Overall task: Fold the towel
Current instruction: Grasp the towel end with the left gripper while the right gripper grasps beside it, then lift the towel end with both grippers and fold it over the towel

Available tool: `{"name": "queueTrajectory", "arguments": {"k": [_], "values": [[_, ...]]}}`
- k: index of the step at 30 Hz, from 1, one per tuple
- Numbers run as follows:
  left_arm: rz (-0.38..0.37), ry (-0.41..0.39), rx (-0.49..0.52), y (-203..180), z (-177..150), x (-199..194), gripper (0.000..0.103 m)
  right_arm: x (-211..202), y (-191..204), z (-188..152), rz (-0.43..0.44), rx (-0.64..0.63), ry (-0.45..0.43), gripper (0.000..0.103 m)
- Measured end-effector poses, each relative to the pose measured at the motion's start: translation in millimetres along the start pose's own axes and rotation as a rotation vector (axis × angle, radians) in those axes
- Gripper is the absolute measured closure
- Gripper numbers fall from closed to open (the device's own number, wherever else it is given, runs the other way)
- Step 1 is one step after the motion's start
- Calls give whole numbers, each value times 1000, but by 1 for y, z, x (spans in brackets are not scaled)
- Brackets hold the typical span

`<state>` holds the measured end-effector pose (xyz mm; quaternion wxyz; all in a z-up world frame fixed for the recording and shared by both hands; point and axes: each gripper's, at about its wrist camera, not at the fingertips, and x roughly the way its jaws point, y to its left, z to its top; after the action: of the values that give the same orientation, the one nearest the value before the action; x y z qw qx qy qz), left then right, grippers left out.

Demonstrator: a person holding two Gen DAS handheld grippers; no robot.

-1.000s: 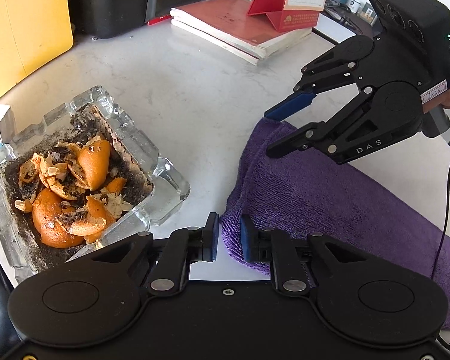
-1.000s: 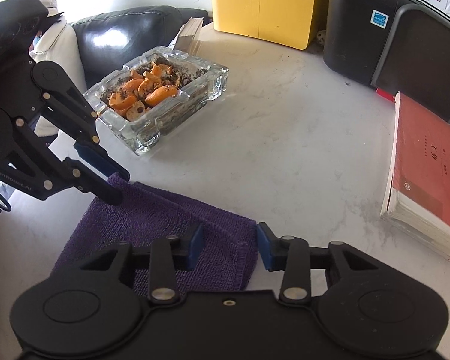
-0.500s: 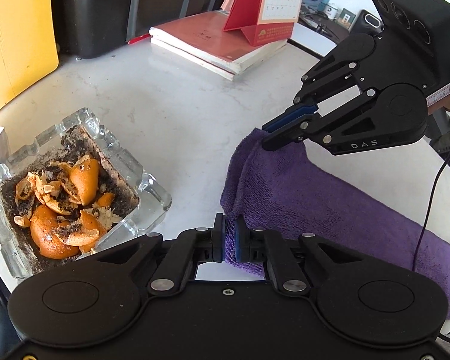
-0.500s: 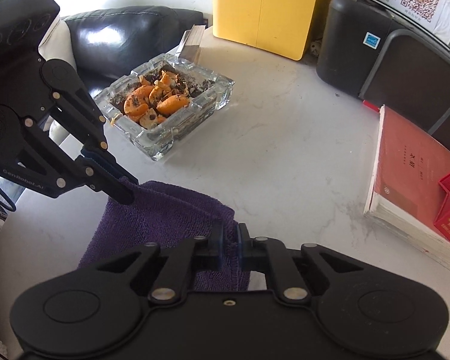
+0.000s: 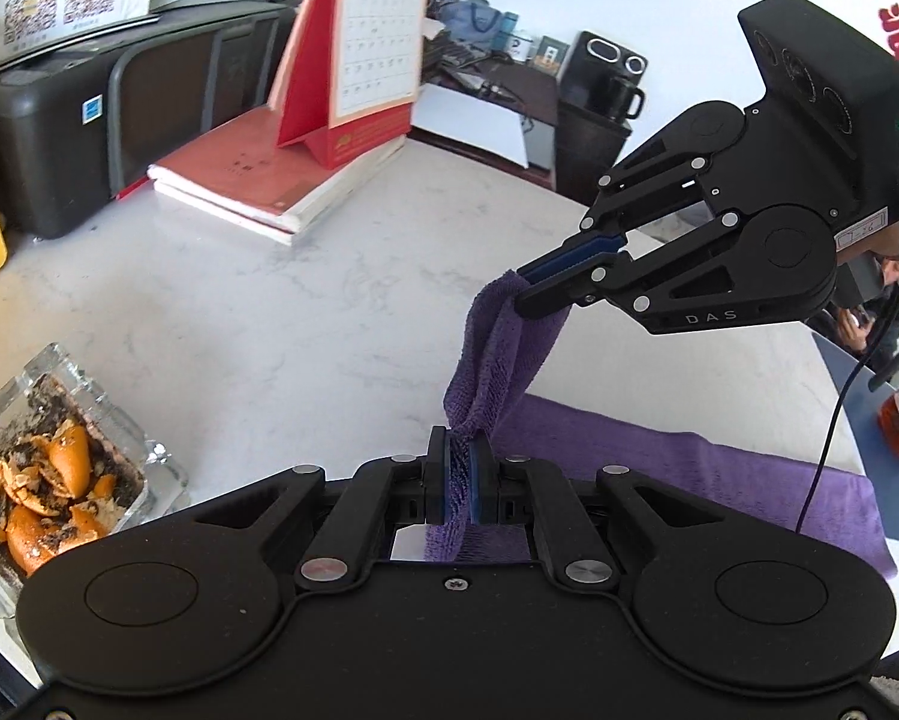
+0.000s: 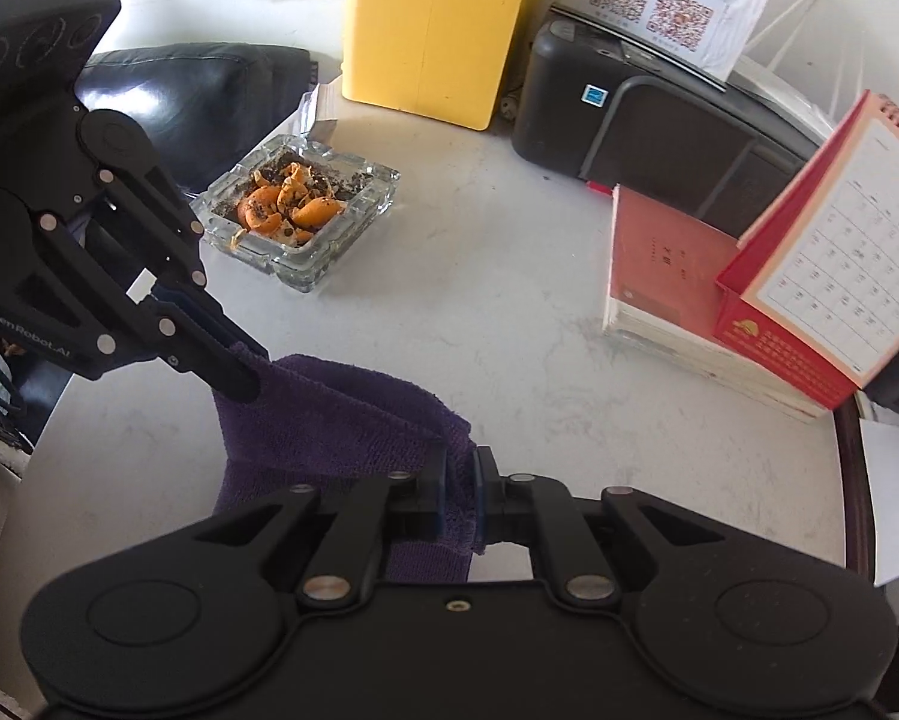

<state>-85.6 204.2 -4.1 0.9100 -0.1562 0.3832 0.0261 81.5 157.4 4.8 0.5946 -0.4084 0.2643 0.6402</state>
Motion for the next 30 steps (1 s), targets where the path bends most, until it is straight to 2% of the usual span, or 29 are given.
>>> {"name": "queueTrajectory", "arguments": {"k": [5,10,22,30], "values": [[-28,-1,48,-42,-1,-1,98,-32,5,-26,-63,62,-32,95],[-56,-2,97,-84,-2,-2,98,-64,10,-62,-91,92,-70,95],[-40,49,131,-195,-28,20,98,-116,16,-165,-76,137,-160,97],[-37,104,115,-238,-51,47,98,-131,21,-226,-66,175,-161,97]]}}
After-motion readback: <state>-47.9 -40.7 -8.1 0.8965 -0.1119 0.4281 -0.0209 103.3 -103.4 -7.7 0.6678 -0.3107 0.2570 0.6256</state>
